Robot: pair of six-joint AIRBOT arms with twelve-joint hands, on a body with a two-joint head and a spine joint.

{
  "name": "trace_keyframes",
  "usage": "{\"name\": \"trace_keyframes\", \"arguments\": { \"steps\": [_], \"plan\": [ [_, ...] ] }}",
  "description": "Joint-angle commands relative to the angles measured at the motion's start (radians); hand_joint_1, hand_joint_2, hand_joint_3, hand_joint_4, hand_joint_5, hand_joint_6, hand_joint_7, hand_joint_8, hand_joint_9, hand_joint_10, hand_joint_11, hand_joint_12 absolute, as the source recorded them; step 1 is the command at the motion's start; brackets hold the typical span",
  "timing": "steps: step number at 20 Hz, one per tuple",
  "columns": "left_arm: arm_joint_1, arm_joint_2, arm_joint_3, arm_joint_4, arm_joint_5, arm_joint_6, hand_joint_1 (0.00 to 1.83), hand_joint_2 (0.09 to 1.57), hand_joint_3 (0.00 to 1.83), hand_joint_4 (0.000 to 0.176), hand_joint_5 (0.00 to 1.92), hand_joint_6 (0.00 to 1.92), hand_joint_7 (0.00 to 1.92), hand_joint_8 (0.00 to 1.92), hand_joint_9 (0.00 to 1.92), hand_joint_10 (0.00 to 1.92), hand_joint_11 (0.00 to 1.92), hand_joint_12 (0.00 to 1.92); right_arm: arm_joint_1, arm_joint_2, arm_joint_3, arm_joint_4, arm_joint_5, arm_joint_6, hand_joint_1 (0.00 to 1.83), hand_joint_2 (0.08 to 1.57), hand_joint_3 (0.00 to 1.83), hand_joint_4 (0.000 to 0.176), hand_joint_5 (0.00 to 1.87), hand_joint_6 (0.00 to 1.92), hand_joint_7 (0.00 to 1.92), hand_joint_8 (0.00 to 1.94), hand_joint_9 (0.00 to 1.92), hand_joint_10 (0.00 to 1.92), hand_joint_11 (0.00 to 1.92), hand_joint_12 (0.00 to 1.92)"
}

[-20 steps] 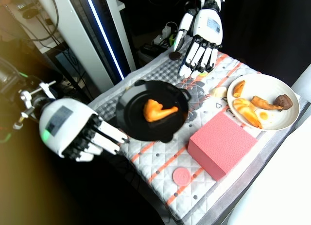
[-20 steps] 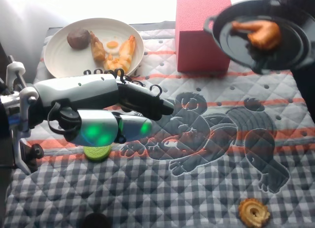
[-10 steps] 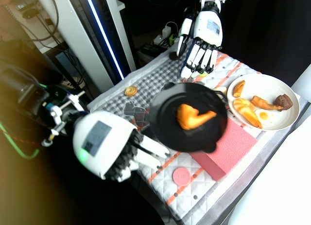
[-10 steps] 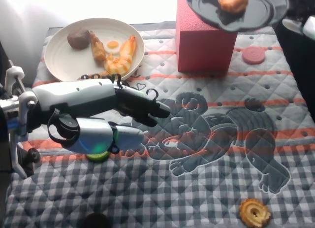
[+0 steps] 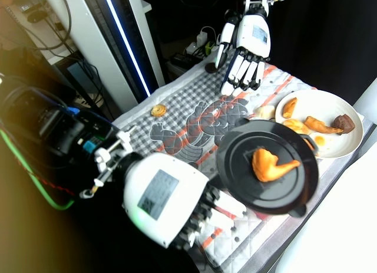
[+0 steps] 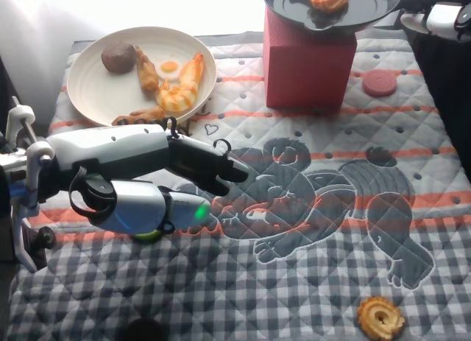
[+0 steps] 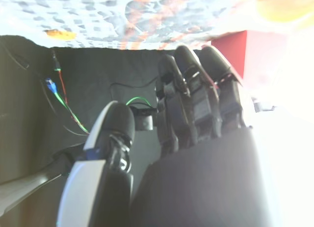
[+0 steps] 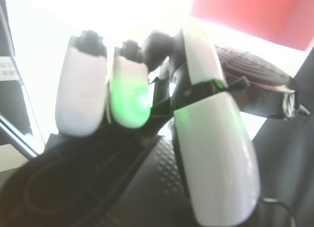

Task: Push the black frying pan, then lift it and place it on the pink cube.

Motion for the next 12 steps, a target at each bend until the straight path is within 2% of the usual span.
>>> {"name": "trace_keyframes", "arguments": {
  "steps": [1,3,4,6,7,9,10,12],
  "plan": [
    [-0.006,-0.001,0.005,-0.028,-0.103,-0.007,0.59,1.44,0.00,0.000,0.48,0.01,0.68,0.01,0.45,0.52,0.00,1.41,0.021,-0.008,0.015,0.011,0.075,-0.015,1.33,1.41,0.00,0.000,1.39,1.92,1.56,1.94,1.67,1.92,1.71,1.92],
    [-0.006,-0.001,0.005,-0.028,-0.105,-0.007,0.58,1.46,0.00,0.000,0.48,0.01,0.68,0.01,0.46,0.51,0.00,1.45,0.021,-0.015,0.025,0.032,0.059,-0.034,1.42,1.37,0.00,0.000,1.39,1.92,1.51,1.94,1.59,1.92,1.62,1.92],
    [-0.006,-0.001,0.005,-0.031,-0.105,-0.007,0.56,1.46,0.00,0.000,0.48,0.01,0.67,0.01,0.47,0.50,0.00,1.42,0.021,-0.018,0.026,0.035,0.057,-0.034,1.39,1.38,0.00,0.000,1.32,1.92,1.42,1.94,1.54,1.92,1.59,1.92],
    [-0.001,-0.001,0.006,-0.038,-0.108,-0.007,0.58,1.46,0.00,0.000,0.48,0.00,0.66,0.00,0.48,0.43,0.00,1.39,0.021,-0.022,0.026,0.035,0.057,-0.034,1.35,1.38,0.00,0.000,1.29,1.92,1.43,1.94,1.56,1.92,1.60,1.92],
    [0.001,0.000,0.006,-0.040,-0.109,-0.007,0.54,1.47,0.00,0.000,0.48,0.00,0.67,0.00,0.50,0.40,0.00,1.40,0.021,-0.022,0.024,0.035,0.057,-0.034,1.33,1.33,0.00,0.000,1.22,1.92,1.41,1.94,1.53,1.92,1.59,1.92],
    [0.001,0.000,0.006,-0.041,-0.110,-0.007,0.55,1.46,0.00,0.000,0.49,0.01,0.67,0.00,0.51,0.40,0.00,1.42,0.021,-0.022,0.015,0.029,0.061,-0.034,1.34,1.32,0.00,0.000,1.25,1.92,1.45,1.94,1.56,1.92,1.61,1.92],
    [0.001,0.000,0.006,-0.042,-0.110,-0.007,0.50,1.47,0.00,0.000,0.48,0.00,0.65,0.00,0.49,0.37,0.00,1.37,0.021,-0.022,0.011,0.024,0.064,-0.034,1.40,1.31,0.00,0.000,1.28,1.92,1.25,1.94,1.38,1.92,1.49,1.92],
    [0.003,0.000,0.007,-0.046,-0.111,-0.007,0.52,1.47,0.00,0.000,0.48,0.00,0.65,0.00,0.50,0.35,0.00,1.36,0.021,-0.022,0.007,0.007,0.065,-0.034,1.48,1.29,0.00,0.000,1.32,1.92,1.41,1.94,1.52,1.92,1.59,1.92]
  ]
}}
